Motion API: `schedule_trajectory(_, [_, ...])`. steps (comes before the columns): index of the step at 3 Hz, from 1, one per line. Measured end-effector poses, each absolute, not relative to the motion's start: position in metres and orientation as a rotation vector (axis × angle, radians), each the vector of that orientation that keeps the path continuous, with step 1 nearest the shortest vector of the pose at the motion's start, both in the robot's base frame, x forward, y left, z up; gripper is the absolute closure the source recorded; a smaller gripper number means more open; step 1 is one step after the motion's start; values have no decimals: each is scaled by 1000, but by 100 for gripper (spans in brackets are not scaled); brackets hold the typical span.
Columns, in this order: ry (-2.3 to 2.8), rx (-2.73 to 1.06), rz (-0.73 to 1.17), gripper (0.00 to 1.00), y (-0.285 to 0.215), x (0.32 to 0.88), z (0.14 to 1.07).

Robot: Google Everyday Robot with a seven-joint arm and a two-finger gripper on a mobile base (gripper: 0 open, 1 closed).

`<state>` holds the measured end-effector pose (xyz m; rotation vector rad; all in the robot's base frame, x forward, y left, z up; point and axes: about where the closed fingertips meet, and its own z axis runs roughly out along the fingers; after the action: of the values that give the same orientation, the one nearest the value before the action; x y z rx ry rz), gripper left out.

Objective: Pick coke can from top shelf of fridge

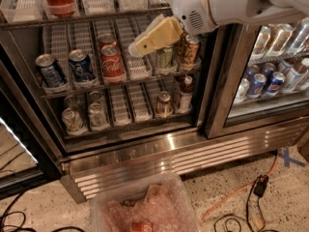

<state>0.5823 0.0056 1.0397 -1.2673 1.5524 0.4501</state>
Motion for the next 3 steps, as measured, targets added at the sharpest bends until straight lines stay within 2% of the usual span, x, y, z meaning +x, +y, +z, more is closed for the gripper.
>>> schedule_trajectory(2, [1406,-1163,685,0,50,588,1053])
schedule_trajectory(3, [1406,-1163,685,0,50,588,1053])
